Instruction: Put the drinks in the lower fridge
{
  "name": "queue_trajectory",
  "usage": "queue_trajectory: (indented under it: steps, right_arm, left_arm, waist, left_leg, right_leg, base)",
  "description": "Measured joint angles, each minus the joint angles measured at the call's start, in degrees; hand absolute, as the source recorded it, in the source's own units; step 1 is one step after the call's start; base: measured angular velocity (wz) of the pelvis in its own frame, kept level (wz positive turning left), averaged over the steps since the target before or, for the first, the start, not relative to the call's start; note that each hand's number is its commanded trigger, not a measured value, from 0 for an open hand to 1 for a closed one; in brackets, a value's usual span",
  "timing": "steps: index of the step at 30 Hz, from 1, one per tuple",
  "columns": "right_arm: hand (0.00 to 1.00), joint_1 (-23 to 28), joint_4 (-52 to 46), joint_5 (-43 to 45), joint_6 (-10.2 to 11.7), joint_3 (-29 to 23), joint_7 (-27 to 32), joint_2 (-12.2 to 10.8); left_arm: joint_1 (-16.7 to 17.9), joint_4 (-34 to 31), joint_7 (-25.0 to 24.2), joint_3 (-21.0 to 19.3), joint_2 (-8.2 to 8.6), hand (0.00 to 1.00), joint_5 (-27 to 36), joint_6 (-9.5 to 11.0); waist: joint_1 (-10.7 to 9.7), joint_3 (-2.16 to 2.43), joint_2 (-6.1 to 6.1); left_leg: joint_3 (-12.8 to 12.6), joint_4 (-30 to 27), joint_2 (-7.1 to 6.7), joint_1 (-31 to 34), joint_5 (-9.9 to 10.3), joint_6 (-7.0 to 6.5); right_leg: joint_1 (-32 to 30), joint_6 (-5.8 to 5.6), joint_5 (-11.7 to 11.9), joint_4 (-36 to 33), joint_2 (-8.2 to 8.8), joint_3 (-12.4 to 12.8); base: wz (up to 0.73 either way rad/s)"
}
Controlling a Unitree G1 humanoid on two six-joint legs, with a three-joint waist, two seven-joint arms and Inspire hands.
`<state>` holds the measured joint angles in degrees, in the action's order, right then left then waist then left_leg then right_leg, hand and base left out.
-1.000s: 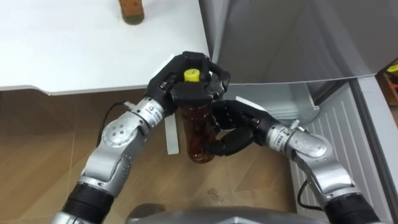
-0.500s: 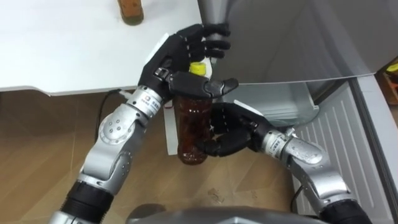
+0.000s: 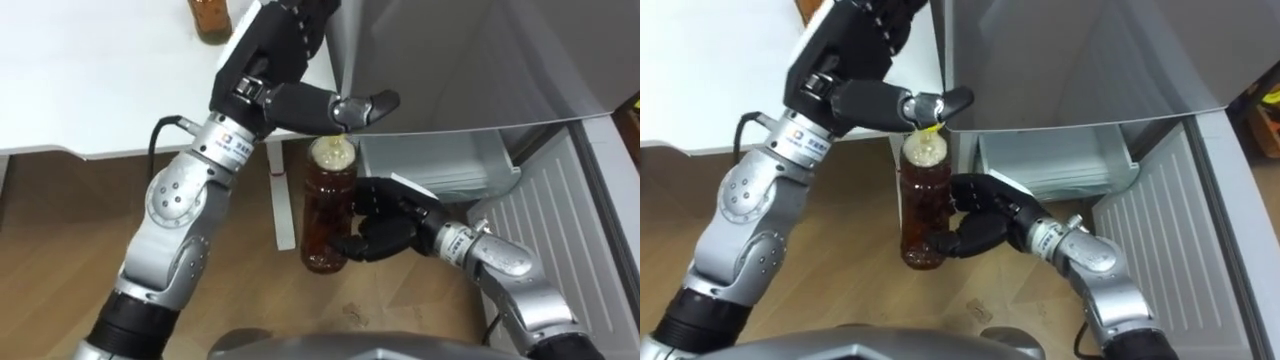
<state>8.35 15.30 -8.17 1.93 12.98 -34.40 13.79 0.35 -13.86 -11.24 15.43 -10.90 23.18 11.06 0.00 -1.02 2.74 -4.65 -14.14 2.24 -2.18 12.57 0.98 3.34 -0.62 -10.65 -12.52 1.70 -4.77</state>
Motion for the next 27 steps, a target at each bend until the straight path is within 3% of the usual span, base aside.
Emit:
queue_trajectory:
  steps: [3,9,12,15,16,17,20,24,27]
  right_arm:
    - [1.00,0.2,0.0,0.0,0.1,-0.9,0.6,0.0]
    - [1.00,1.6,0.0,-0.3,0.7,-4.2,1.9,-0.1]
    - [1.00,3.8,0.0,-0.5,1.6,-6.9,2.4,-1.2]
    - [1.00,6.7,0.0,-0.6,4.0,-10.1,3.0,-1.7]
    - [1.00,7.9,0.0,-0.6,4.4,-10.9,3.6,-1.7]
    - [1.00,8.9,0.0,-0.7,4.4,-11.8,3.9,-1.7]
    - [1.00,11.3,0.0,-1.0,4.6,-14.6,4.6,-2.6]
    - [1.00,12.5,0.0,-2.5,4.7,-15.8,6.9,-2.7]
    - [1.00,13.3,0.0,-3.2,4.7,-16.1,8.6,-2.7]
  left_arm:
    - [0.5,-3.6,1.8,-1.9,-0.02,0.00,-0.1,1.2]
    - [0.8,-10.4,6.4,-9.8,0.63,0.00,-0.3,3.3]
    - [0.9,-12.9,9.8,-14.4,1.04,0.00,-3.2,5.7]
    - [1.3,-17.3,14.8,-20.2,0.96,0.00,-6.0,8.5]
    - [1.4,-18.3,17.2,-22.4,0.93,0.00,-7.6,10.6]
    - [1.6,-19.1,19.7,-24.6,0.97,0.00,-8.6,12.4]
    - [2.7,-20.1,25.3,-30.4,1.35,0.00,-15.4,14.9]
    - [3.2,-20.1,33.1,-34.9,1.33,0.00,-20.0,16.7]
    - [3.6,-19.8,39.7,-37.9,1.17,0.00,-24.2,16.8]
  waist:
    - [0.2,0.02,-0.03]
    - [0.8,0.34,-0.60]
    - [1.6,0.49,-1.03]
    - [2.0,0.53,-1.13]
    - [2.2,0.55,-1.14]
    - [2.6,0.52,-1.21]
    - [4.5,0.55,-1.33]
    - [5.4,0.56,-1.77]
    - [5.8,0.75,-2.62]
  left_leg:
    - [-0.1,0.2,0.00,-0.6,0.0,0.00]
    - [0.1,0.0,-0.01,-0.9,0.0,0.00]
    - [0.0,0.8,0.00,-2.2,0.0,0.02]
    - [0.2,1.0,-0.04,-2.5,0.0,0.03]
    - [0.2,1.1,-0.04,-2.7,0.0,0.03]
    - [0.2,1.1,-0.05,-3.0,0.0,0.03]
    - [0.3,1.5,-0.10,-3.5,0.0,0.04]
    - [1.2,1.5,-0.35,-3.5,0.0,0.04]
    - [2.0,1.5,-0.60,-3.5,0.0,0.03]
  right_leg:
    - [0.5,0.00,0.0,0.1,-0.02,0.1]
    - [1.1,0.00,0.0,0.4,-0.06,0.0]
    - [1.8,-0.01,0.0,0.8,-0.10,0.0]
    - [2.3,-0.02,0.0,1.4,-0.11,-0.1]
    - [2.8,-0.05,0.0,2.0,-0.15,-0.1]
    - [3.1,-0.05,0.0,2.1,-0.14,-0.2]
    - [3.7,-0.06,0.0,2.8,-0.13,-0.3]
    - [4.2,-0.08,0.0,3.0,0.03,-1.0]
    - [4.8,-0.12,0.0,3.4,0.23,-1.8]
  base:
    - [0.00]
    - [0.00]
    - [0.00]
    - [0.02]
    - [0.05]
    - [0.00]
    - [-0.01]
    - [0.11]
    - [0.14]
